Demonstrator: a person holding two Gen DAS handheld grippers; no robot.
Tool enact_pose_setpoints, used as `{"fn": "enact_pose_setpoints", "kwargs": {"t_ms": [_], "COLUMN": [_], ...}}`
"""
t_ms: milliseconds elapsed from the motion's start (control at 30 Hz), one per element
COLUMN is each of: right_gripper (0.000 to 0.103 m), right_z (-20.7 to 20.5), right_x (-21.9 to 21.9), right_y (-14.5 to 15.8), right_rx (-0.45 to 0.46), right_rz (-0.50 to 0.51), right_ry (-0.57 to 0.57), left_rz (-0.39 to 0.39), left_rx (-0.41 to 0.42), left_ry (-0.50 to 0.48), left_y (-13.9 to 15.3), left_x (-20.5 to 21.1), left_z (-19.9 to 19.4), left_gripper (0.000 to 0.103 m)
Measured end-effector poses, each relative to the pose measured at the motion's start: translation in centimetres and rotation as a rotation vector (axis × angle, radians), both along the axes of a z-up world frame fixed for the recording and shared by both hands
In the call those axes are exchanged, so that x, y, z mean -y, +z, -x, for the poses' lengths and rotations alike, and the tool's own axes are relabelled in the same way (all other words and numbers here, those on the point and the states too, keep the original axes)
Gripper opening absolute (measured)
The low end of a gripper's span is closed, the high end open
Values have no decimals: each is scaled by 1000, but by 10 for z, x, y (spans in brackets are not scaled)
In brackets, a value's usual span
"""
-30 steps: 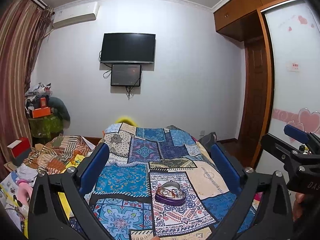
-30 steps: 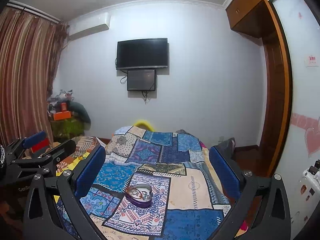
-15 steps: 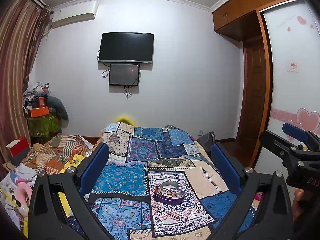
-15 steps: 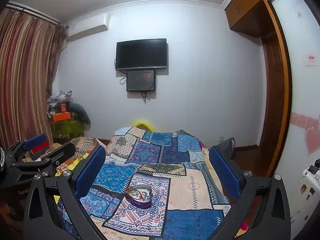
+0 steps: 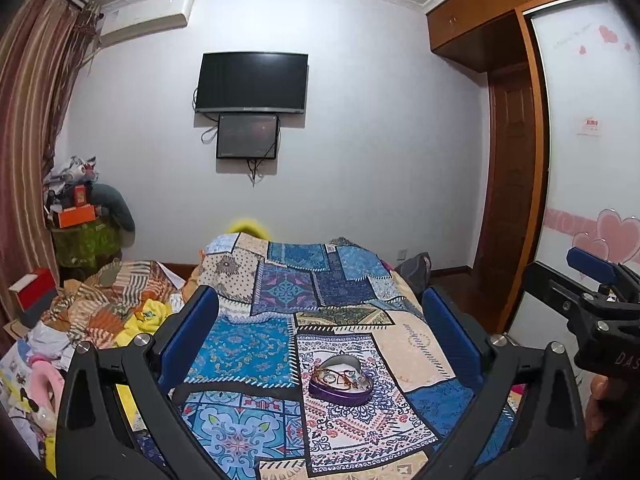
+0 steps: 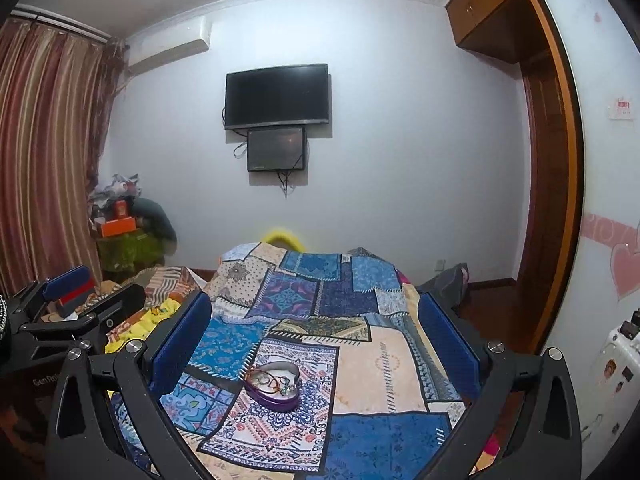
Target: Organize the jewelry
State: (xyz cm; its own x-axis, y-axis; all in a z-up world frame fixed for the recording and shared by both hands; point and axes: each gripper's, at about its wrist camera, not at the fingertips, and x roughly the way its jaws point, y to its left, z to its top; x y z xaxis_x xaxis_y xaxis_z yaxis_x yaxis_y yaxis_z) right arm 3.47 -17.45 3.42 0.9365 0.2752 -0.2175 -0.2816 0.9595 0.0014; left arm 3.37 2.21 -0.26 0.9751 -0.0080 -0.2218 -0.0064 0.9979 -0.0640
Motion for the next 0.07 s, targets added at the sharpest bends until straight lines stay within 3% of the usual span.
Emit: {"fn": "enact_pose_setpoints", "kwargs": {"t_ms": [67], "right_gripper": [103], "right_z": [-4], "right_x": [0], "right_y": [-3], "right_rx": [-11], "right_rz": [0], "right_ry": [-1], "left_rz": [8], "left_rx": [-19], "left_ry": [-7], "left_y": [-5], "left_x": [-2], "left_z": [-8], "left_gripper": [102]}}
